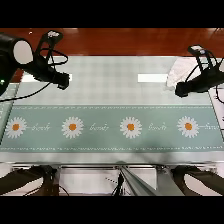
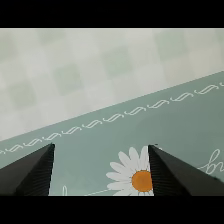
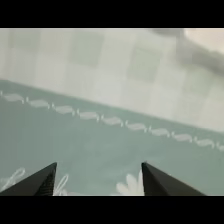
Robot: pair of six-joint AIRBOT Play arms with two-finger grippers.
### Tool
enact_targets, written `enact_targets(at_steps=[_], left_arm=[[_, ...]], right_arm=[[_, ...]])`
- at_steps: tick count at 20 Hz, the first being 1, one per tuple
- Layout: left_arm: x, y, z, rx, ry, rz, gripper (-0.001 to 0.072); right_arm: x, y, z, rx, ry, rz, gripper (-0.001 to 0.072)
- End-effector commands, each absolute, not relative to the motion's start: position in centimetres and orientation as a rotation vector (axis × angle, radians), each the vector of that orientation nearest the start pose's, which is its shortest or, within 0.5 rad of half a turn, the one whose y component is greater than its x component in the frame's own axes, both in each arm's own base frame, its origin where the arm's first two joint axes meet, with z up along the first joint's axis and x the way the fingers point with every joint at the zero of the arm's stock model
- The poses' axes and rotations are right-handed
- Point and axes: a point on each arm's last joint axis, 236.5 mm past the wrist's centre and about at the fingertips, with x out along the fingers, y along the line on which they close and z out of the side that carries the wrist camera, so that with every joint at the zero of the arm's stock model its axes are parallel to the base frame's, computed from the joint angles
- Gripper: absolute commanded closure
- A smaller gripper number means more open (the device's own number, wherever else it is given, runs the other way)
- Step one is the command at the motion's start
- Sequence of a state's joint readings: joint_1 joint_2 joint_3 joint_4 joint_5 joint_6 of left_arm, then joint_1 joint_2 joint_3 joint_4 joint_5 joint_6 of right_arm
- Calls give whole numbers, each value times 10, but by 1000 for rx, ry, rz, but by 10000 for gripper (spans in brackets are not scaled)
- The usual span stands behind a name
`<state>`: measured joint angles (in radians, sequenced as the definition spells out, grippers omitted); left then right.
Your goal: Fold the shirts.
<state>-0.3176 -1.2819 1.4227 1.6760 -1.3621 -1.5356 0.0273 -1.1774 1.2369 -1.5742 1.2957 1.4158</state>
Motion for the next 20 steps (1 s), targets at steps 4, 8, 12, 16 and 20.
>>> enact_targets(at_steps=[4, 8, 12, 16, 20], left_arm=[[392, -104, 69, 317, 1217, -226, -2], [392, -104, 67, 316, 1222, -227, -2], [390, -112, 66, 291, 1227, -252, -2], [389, -116, 64, 280, 1235, -264, -2], [388, -119, 63, 270, 1238, -272, -2]], right_arm=[[504, -101, 132, -24, 586, -365, 139], [517, -167, 55, 293, 697, -504, 109], [513, -190, -19, 600, 798, -523, 109], [527, -179, -63, 737, 820, -446, 109], [551, -148, -90, 822, 802, -379, 124]])
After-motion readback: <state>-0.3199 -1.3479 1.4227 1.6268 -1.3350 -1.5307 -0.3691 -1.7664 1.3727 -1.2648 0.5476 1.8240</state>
